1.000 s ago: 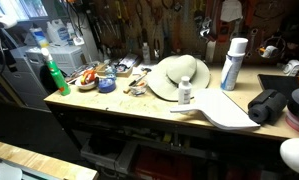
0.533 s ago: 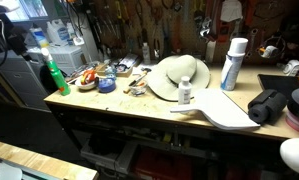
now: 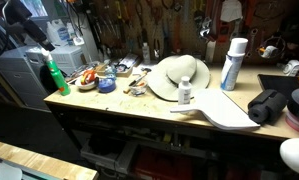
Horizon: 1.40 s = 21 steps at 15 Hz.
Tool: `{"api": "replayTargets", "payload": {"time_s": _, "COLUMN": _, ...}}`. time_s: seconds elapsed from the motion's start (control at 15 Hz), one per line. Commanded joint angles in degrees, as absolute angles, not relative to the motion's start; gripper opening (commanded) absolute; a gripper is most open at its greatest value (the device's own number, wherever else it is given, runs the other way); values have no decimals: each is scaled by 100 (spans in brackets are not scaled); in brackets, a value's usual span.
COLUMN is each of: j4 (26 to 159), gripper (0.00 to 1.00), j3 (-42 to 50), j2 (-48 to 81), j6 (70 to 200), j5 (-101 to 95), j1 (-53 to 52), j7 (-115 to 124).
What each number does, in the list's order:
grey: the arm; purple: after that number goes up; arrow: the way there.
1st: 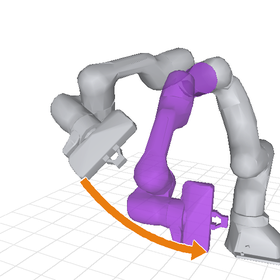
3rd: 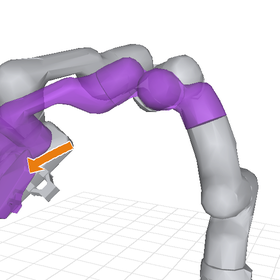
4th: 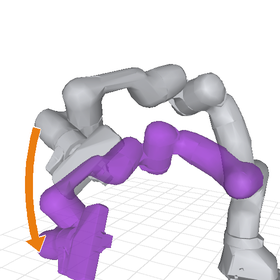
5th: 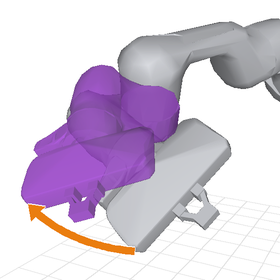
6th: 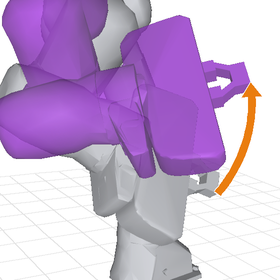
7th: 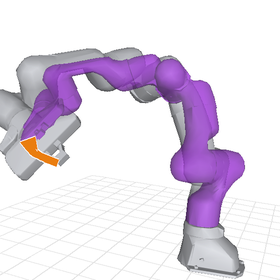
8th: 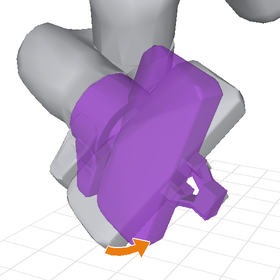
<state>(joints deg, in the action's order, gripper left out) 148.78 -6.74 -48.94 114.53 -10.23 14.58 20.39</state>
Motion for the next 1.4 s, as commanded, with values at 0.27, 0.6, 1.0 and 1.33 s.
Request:
{"api": "replayTargets", "payload": {"time_s": 0.27, "j4": 14937, "gripper": 100, "j3": -627, "j2": -4766, "j6": 11657, "j5": -1263, "j1": 1502, "j7": 2207}}
{"api": "replayTargets", "payload": {"time_s": 0.6, "j4": 14300, "gripper": 100, "j3": 323, "j2": -3659, "j6": 11970, "j5": -1596, "j1": 1479, "j7": 690}}
{"api": "replayTargets", "payload": {"time_s": 1.0, "j4": 13093, "gripper": 100, "j3": 1348, "j2": -1900, "j6": 11649, "j5": -919, "j1": 1247, "j7": -755}}
{"api": "replayTargets", "payload": {"time_s": 1.33, "j4": 12865, "gripper": 100, "j3": 1386, "j2": -1461, "j6": 11564, "j5": -634, "j1": 1330, "j7": -682}}
